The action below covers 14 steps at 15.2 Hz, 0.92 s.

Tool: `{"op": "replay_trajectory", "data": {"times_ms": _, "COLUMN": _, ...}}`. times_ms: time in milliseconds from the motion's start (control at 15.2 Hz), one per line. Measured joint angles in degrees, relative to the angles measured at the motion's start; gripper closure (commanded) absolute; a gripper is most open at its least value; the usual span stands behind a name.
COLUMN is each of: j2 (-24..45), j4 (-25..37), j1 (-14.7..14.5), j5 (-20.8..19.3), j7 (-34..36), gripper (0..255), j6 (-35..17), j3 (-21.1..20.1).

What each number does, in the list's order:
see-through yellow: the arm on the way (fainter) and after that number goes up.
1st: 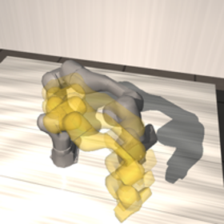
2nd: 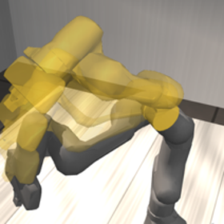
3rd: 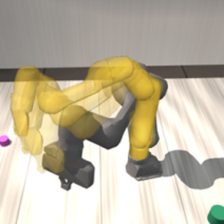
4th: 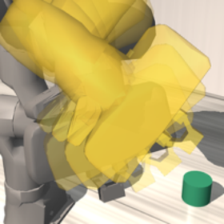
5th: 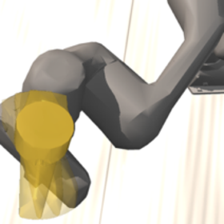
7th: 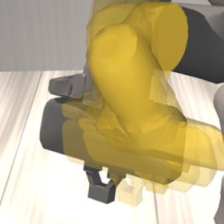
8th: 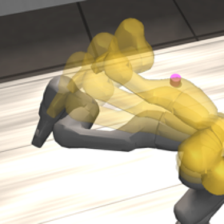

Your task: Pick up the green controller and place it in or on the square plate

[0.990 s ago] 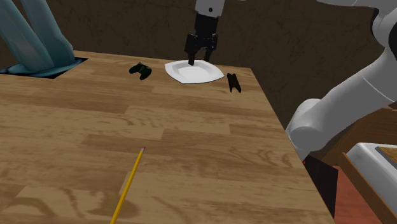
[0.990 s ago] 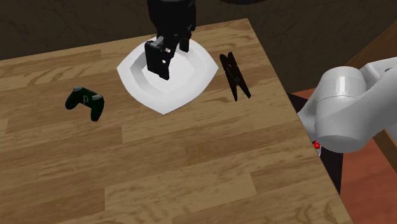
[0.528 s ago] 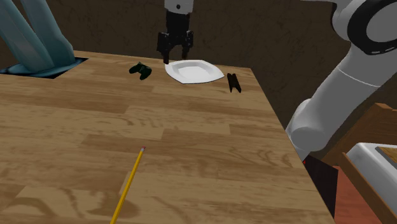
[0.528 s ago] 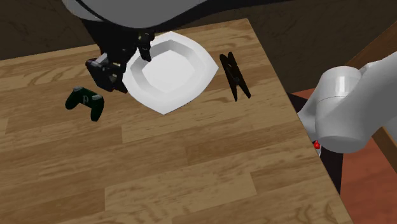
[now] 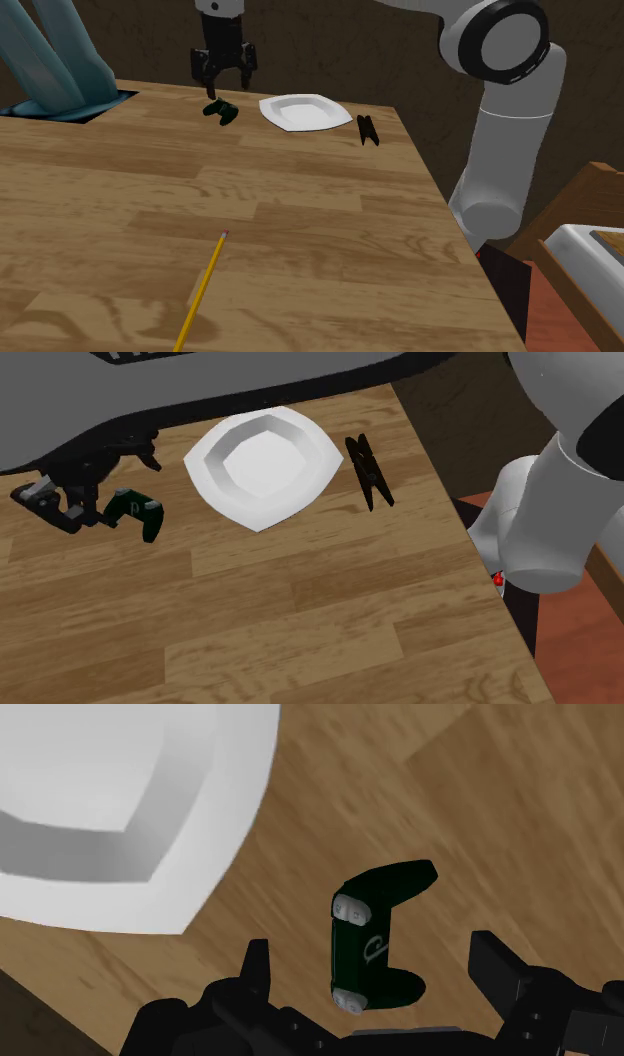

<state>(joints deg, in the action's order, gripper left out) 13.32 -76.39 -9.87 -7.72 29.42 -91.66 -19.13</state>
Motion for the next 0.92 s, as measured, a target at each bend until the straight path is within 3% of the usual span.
{"op": "replay_trajectory", "data": {"times_ms": 198, "j2": 9.1, "j4": 13.3, "j1": -3.8, "j5": -4.0, "j7": 2.0, "gripper": 0, "j6": 5.3, "j3": -0.3}}
{"op": "replay_trajectory", "data": {"times_ms": 924, "j2": 8.5, "j4": 6.4, "j1": -3.0, "j5": -4.0, "j7": 2.5, "gripper": 0, "j6": -0.9, "j3": -0.2}}
